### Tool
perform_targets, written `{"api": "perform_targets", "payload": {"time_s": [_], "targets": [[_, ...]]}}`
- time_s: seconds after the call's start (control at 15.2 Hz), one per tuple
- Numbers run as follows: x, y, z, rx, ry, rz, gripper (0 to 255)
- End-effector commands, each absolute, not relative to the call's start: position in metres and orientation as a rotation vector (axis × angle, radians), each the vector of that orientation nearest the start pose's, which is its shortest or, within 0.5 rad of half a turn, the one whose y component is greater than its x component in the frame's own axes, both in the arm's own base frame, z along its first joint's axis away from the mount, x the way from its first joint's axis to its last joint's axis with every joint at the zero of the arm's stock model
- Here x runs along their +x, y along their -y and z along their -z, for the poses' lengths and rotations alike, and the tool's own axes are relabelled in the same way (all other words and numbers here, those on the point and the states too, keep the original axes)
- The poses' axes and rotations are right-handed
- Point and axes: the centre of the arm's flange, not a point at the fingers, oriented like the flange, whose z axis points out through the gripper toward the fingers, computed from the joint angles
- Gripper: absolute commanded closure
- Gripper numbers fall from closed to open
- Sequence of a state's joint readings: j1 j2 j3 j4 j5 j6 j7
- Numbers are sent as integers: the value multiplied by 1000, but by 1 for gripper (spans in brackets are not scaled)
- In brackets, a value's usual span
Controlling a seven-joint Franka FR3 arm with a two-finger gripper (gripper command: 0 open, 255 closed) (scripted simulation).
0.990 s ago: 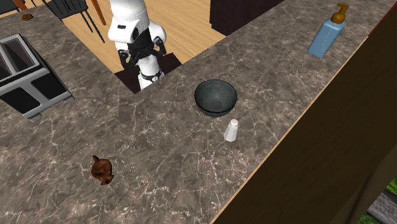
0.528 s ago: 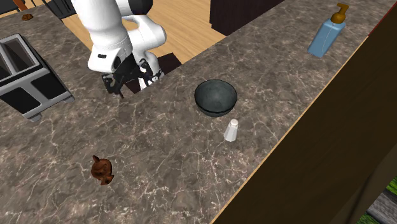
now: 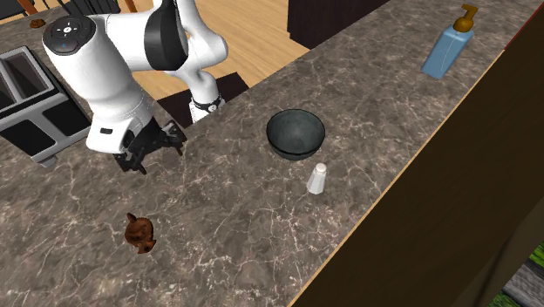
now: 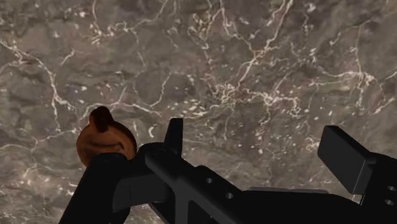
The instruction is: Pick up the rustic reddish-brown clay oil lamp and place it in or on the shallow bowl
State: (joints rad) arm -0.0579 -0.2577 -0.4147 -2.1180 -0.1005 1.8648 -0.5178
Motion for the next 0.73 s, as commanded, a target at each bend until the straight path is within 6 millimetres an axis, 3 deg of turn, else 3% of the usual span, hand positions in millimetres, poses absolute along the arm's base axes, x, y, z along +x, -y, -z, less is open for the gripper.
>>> {"api": "perform_targets", "payload": {"time_s": [0.0, 0.66], "targets": [[435, 254, -500, -3124, 152, -16, 0], [503, 357, -449, -3117, 207, -23, 0]]}}
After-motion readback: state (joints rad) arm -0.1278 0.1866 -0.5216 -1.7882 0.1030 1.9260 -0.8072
